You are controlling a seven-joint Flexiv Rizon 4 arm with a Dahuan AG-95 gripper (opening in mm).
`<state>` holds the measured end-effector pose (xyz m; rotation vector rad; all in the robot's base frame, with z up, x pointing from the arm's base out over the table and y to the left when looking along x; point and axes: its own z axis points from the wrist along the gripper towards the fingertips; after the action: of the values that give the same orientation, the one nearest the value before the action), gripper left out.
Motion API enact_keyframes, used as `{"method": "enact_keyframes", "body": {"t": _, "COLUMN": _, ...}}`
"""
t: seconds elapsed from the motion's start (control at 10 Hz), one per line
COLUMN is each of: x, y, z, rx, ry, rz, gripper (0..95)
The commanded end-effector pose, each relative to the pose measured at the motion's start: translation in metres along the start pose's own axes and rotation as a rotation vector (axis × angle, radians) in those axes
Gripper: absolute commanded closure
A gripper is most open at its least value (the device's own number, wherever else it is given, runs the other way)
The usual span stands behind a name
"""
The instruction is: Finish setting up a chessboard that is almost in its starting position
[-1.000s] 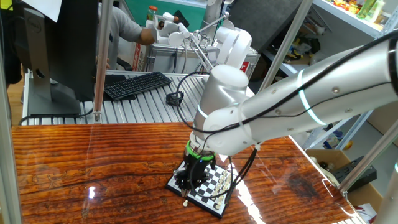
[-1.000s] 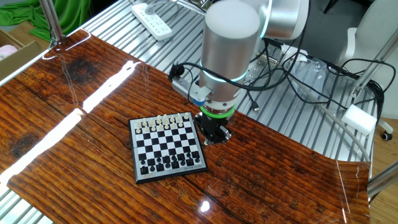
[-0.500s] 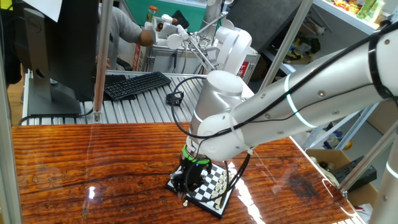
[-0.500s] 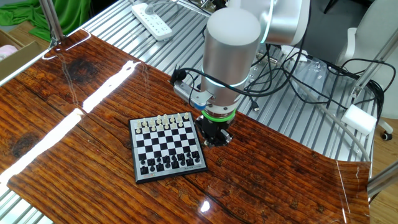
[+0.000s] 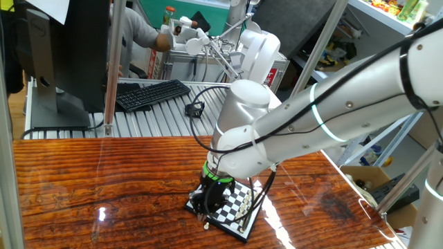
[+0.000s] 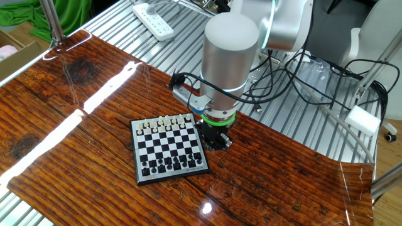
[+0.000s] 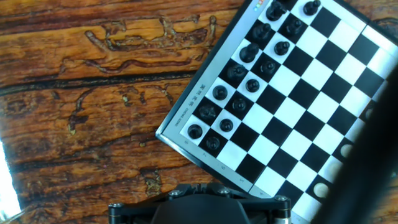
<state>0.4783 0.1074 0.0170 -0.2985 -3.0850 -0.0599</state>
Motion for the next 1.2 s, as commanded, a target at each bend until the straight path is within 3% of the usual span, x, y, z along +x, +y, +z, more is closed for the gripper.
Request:
{"method": "enact_keyframes", "body": {"t": 0.1, "x": -0.0004, "y": 0.0002, "z": 0.0003, "rx": 0.000, "ry": 0.004, "rz": 0.008, "gripper": 95.0}}
{"method": "enact_keyframes", "body": {"t": 1.2, "x": -0.0013, "y": 0.0000, "z": 0.0008, "rx": -0.016, "ry": 0.017, "rz": 0.095, "gripper": 95.0}}
